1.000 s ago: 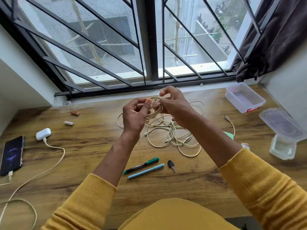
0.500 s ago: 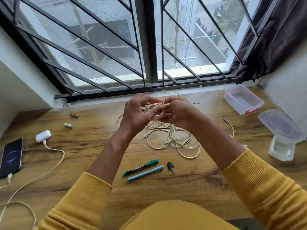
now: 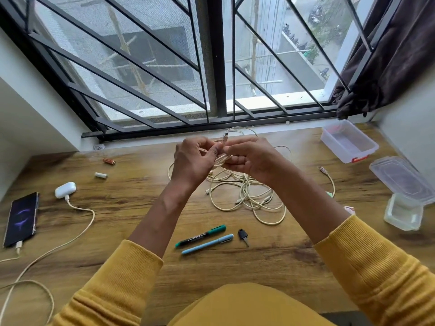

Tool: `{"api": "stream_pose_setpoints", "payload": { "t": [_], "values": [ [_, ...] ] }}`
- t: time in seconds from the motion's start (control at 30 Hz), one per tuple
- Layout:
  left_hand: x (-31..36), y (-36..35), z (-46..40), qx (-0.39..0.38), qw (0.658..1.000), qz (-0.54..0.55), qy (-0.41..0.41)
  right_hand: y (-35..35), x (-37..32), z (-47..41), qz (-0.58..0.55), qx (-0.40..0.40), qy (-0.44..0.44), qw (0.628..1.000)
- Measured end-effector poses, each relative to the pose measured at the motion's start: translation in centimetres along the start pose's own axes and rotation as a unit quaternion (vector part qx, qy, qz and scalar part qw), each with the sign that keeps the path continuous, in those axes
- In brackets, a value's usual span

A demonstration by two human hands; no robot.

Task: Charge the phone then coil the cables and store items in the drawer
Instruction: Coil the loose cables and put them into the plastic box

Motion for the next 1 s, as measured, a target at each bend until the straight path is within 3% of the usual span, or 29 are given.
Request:
{"api": "stream_pose_setpoints", "payload": {
  "t": [0.2,0.5,0.7,1.0],
  "values": [
    [0.0,-0.1,0.1,-0.058,0.996,0.061,0.009,0.1,0.0,0.2,0.053,0.082,0.067,0.993],
    [0.5,-0.5,0.9,-0.012,0.993,0.114,-0.027,0.2,0.2,0.1,0.057,0.179,0.09,0.978],
    [1.7,-0.4,1.3,0.027,0.983,0.113,-0.144,0.5,-0.6,0.0,0.069,0.159,0.113,0.978],
    [2.2,-0.5,1.0,0.012,0.987,0.032,-0.158,0.3,-1.2,0.4,0.106,0.095,0.142,0.98]
  ]
}}
Point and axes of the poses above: each hand's wrist, its own z-axis away from the middle knuckle, its own y-axis out of the back of the hand, x = y × z, the point moved 6 cm from there along -z, towards the middle knuckle, and after that the axes turned 13 degrees about z, right-handed, at the moved point
